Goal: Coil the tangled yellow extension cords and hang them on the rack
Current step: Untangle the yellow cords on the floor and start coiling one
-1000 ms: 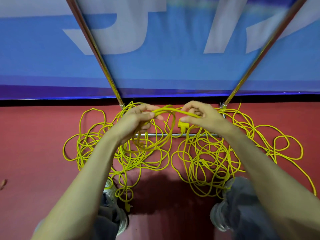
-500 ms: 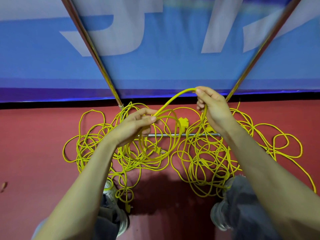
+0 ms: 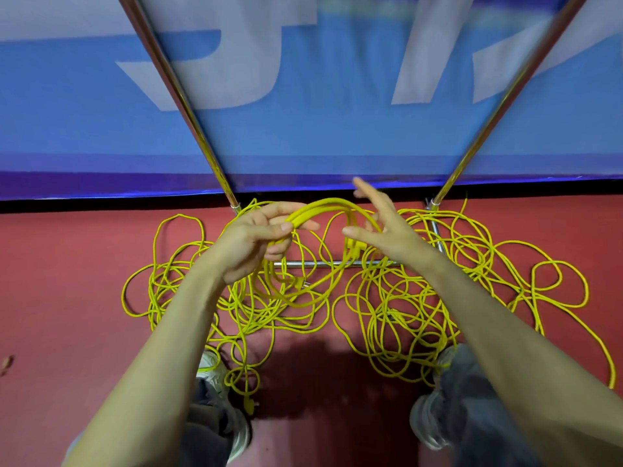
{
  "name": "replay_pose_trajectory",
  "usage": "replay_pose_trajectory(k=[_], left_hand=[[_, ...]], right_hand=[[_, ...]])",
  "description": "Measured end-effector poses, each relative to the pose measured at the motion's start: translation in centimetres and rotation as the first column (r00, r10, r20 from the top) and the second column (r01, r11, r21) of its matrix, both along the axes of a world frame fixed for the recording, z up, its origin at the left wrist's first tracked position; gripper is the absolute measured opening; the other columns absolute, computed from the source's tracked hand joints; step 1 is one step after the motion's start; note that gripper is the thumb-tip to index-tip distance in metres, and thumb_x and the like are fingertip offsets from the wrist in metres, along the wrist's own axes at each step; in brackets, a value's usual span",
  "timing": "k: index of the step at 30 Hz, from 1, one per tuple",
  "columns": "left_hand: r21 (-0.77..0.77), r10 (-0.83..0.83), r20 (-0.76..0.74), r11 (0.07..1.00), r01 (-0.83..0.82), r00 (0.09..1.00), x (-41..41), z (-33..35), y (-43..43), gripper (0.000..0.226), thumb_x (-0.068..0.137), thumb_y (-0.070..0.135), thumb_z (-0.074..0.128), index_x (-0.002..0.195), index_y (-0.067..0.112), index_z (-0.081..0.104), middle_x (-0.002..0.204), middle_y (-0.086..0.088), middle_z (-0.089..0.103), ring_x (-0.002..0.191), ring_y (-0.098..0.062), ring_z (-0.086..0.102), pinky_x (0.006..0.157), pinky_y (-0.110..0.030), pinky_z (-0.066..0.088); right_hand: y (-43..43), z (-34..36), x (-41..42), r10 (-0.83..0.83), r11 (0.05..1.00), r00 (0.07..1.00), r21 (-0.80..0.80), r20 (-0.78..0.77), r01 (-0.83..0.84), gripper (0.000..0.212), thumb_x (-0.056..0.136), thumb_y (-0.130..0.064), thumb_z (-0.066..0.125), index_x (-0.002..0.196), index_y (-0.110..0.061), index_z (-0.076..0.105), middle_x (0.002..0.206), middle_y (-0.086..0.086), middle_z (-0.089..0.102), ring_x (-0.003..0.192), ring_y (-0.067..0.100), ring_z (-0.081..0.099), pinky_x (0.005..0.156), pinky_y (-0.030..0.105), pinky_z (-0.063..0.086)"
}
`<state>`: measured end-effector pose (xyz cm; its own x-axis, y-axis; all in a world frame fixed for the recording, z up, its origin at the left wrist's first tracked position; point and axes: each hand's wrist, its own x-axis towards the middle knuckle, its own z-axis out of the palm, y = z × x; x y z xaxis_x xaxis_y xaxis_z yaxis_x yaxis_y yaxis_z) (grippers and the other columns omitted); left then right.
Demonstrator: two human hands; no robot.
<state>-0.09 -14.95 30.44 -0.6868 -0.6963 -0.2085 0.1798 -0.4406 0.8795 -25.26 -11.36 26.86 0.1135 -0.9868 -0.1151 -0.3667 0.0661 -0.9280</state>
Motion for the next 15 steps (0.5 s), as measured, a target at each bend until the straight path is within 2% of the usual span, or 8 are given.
replay_pose_trajectory(k=[2, 3, 6, 8, 10, 11, 13, 15], left_hand=[[0.003, -0.001, -0.024, 1.000, 0.001, 1.000, 0.0, 0.2, 0.0, 0.055, 0.068, 0.029, 0.082, 0.117, 0.013, 0.064, 0.108, -0.015, 0.070, 0.047, -0.005, 0.036, 0.044, -0.014, 0.034], [0.012, 0.034, -0.045, 0.999, -0.033, 0.998, 0.0, 0.2, 0.0, 0.057, 0.068, 0.028, 0.082, 0.119, 0.013, 0.063, 0.107, -0.016, 0.071, 0.047, -0.005, 0.036, 0.044, -0.014, 0.034], [0.064, 0.159, -0.100, 0.986, -0.153, 0.982, 0.0, -0.1, -0.1, 0.060, 0.065, 0.025, 0.083, 0.120, 0.014, 0.063, 0.102, -0.016, 0.071, 0.047, -0.004, 0.036, 0.043, -0.013, 0.033], [0.093, 0.173, -0.123, 0.982, -0.162, 0.977, -0.3, -0.2, -0.1, 0.049, 0.064, 0.026, 0.083, 0.110, 0.014, 0.071, 0.100, -0.013, 0.072, 0.048, -0.004, 0.037, 0.043, -0.012, 0.032], [0.093, 0.182, -0.124, 0.981, -0.171, 0.975, -0.4, 0.0, 0.0, 0.038, 0.069, 0.025, 0.076, 0.105, 0.013, 0.074, 0.099, -0.011, 0.072, 0.049, -0.004, 0.038, 0.043, -0.013, 0.031], [0.090, 0.199, -0.127, 0.978, -0.189, 0.972, -0.4, 0.2, 0.0, 0.035, 0.070, 0.025, 0.071, 0.103, 0.013, 0.075, 0.098, -0.011, 0.072, 0.048, -0.004, 0.039, 0.043, -0.013, 0.031], [0.081, 0.245, -0.147, 0.969, -0.235, 0.958, -0.2, 0.7, -0.1, 0.030, 0.071, 0.026, 0.067, 0.097, 0.013, 0.075, 0.093, -0.011, 0.072, 0.048, -0.005, 0.039, 0.042, -0.014, 0.031], [0.066, 0.298, -0.186, 0.955, -0.291, 0.936, 0.2, 1.2, -0.3, 0.026, 0.069, 0.025, 0.067, 0.092, 0.015, 0.076, 0.087, -0.009, 0.071, 0.046, -0.005, 0.038, 0.041, -0.014, 0.030]], right_hand=[[-0.2, -0.4, 0.0, 0.083, 0.997, 0.996, 0.007, -0.029, -0.083, 0.024, 0.087, -0.031, 0.067, 0.108, -0.039, 0.059, 0.099, -0.007, 0.057, 0.089, 0.005, 0.052, 0.080, 0.029, 0.041], [-0.4, -0.4, 0.0, 0.084, 0.996, 0.996, 0.035, -0.004, -0.084, 0.007, 0.086, -0.036, 0.065, 0.092, -0.032, 0.064, 0.083, 0.000, 0.057, 0.079, 0.010, 0.052, 0.076, 0.035, 0.040], [-0.9, -0.4, -0.5, -0.019, 0.999, 1.000, 0.028, -0.024, 0.020, 0.015, 0.089, -0.036, 0.061, 0.080, -0.024, 0.062, 0.077, 0.009, 0.055, 0.072, 0.011, 0.052, 0.070, 0.032, 0.042], [-0.9, -0.4, -0.9, -0.051, 0.998, 0.996, -0.033, -0.071, 0.049, 0.006, 0.089, -0.030, 0.063, 0.090, -0.024, 0.063, 0.085, -0.002, 0.053, 0.072, 0.004, 0.051, 0.070, 0.024, 0.042], [-0.5, -1.3, -1.5, -0.022, 1.000, 0.985, -0.004, -0.172, 0.022, 0.027, 0.082, -0.033, 0.071, 0.105, -0.023, 0.061, 0.091, -0.010, 0.048, 0.078, -0.003, 0.048, 0.071, 0.014, 0.039], [-0.3, -1.9, -1.9, 0.004, 0.999, 0.968, 0.032, -0.252, 0.004, 0.031, 0.080, -0.034, 0.073, 0.104, -0.019, 0.060, 0.090, -0.011, 0.047, 0.079, -0.002, 0.047, 0.068, 0.013, 0.036], [0.3, -3.6, -2.7, 0.097, 0.991, 0.913, 0.124, -0.395, -0.051, 0.021, 0.082, -0.030, 0.072, 0.086, -0.013, 0.060, 0.080, -0.005, 0.046, 0.074, 0.009, 0.048, 0.062, 0.021, 0.033], [1.0, -5.8, -3.9, 0.181, 0.960, 0.879, 0.274, -0.441, -0.061, 0.024, 0.087, -0.023, 0.066, 0.071, -0.018, 0.049, 0.074, -0.002, 0.045, 0.075, 0.021, 0.048, 0.062, 0.025, 0.034]])
